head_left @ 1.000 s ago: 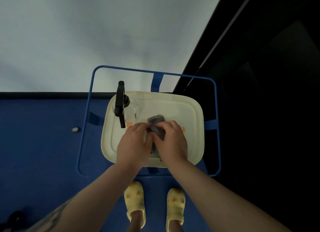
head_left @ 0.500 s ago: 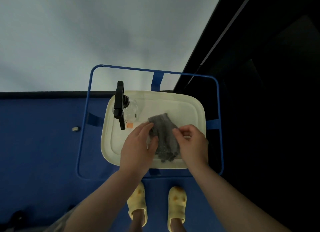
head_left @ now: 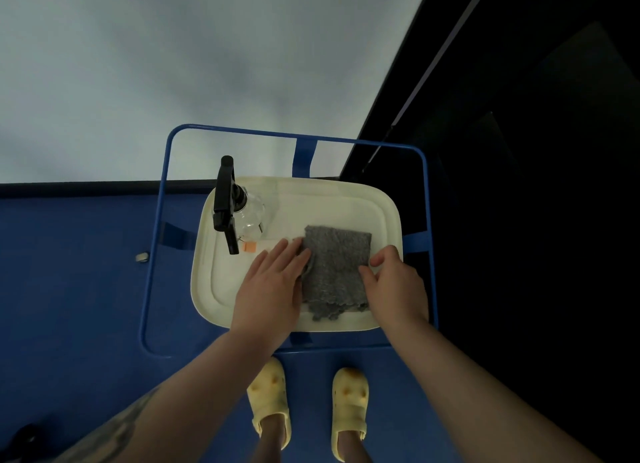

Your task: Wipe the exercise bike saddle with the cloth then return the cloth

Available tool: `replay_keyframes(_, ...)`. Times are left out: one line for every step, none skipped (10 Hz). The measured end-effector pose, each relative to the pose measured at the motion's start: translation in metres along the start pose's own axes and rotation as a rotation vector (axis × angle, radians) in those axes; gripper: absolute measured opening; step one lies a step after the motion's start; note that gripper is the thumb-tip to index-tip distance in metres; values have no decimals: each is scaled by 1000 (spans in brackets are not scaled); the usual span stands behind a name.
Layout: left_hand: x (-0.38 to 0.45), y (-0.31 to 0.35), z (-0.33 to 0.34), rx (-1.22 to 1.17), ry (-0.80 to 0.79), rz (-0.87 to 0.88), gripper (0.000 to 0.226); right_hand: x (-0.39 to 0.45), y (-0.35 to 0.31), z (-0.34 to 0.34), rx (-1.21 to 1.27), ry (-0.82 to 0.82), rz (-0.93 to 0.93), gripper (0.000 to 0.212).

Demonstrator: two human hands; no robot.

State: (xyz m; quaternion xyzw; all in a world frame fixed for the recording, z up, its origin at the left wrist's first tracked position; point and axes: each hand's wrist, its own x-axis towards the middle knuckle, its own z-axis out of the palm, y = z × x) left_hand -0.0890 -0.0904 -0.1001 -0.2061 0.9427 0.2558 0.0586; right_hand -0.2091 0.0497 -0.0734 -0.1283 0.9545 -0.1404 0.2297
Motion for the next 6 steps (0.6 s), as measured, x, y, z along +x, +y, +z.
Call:
replay_keyframes(0, 4, -4, -19, -29, -31, 52, -4, -3, -5, -11, -12, 10, 24)
replay_keyframes(-2, 12, -16, -46, -53, -65, 51, -14, -11, -16, -34, -32, 9, 27)
replay_keyframes(-8, 26, -43, -93, -31, -108, 49, -27, -22, -35, -64, -43, -27, 30)
replay_keyframes(-17, 43, -76, -118, -12, -164, 49, -45, -34, -60, -30, -52, -112, 31)
replay_keyframes(-26, 56, -111, -136, -6, -173, 48, -64, -44, -91, -18, -47, -182, 32)
replay_keyframes(-42, 73, -150, -139, 54, -171, 47, -89, -52, -126, -5, -6, -252, 39)
